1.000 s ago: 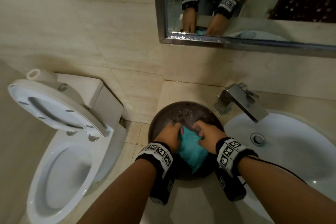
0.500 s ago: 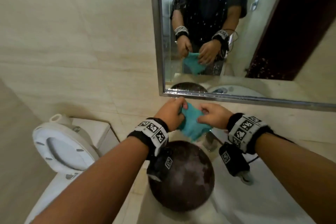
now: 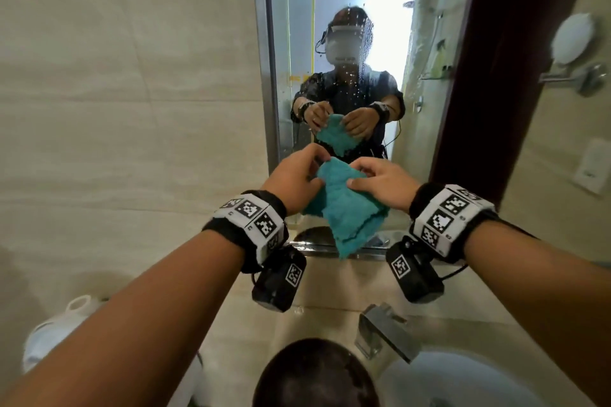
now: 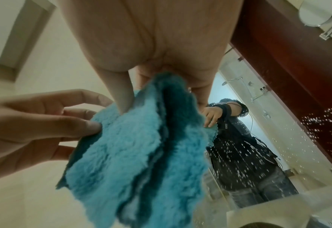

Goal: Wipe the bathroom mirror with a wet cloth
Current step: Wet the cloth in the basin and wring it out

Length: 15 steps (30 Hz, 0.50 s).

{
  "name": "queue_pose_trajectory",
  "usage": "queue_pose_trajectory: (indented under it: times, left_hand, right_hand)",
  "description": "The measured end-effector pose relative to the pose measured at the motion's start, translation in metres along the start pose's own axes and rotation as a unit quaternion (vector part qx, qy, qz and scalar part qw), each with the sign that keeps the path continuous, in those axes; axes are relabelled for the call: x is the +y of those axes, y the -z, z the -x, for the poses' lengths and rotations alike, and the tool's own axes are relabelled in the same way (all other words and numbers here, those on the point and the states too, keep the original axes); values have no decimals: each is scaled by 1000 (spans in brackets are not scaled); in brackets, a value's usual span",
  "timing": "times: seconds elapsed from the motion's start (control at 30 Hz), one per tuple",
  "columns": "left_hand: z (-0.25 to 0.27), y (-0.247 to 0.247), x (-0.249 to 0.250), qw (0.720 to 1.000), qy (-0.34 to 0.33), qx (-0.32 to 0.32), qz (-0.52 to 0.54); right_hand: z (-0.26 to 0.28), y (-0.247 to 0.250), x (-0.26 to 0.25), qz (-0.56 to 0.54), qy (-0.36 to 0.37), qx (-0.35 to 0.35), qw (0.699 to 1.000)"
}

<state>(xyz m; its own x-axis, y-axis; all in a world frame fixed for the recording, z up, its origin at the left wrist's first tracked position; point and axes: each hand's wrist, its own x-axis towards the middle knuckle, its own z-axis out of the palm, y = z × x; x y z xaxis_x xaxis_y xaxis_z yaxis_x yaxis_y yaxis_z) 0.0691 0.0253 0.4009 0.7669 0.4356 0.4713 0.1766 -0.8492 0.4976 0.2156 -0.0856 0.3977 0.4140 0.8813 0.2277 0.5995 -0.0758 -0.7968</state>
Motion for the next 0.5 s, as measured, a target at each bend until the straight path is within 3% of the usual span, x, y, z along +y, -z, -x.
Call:
queue_pose_trajectory:
  times: [0.27,0.5]
  left_hand:
    - [-6,14,5,999,-16,19,-24]
    - [-5,1,-1,997,32,-64,26]
  right_hand:
    - [2,15,-12,11,31,-48,998]
    - [7,17,-17,-91,59,-5,994]
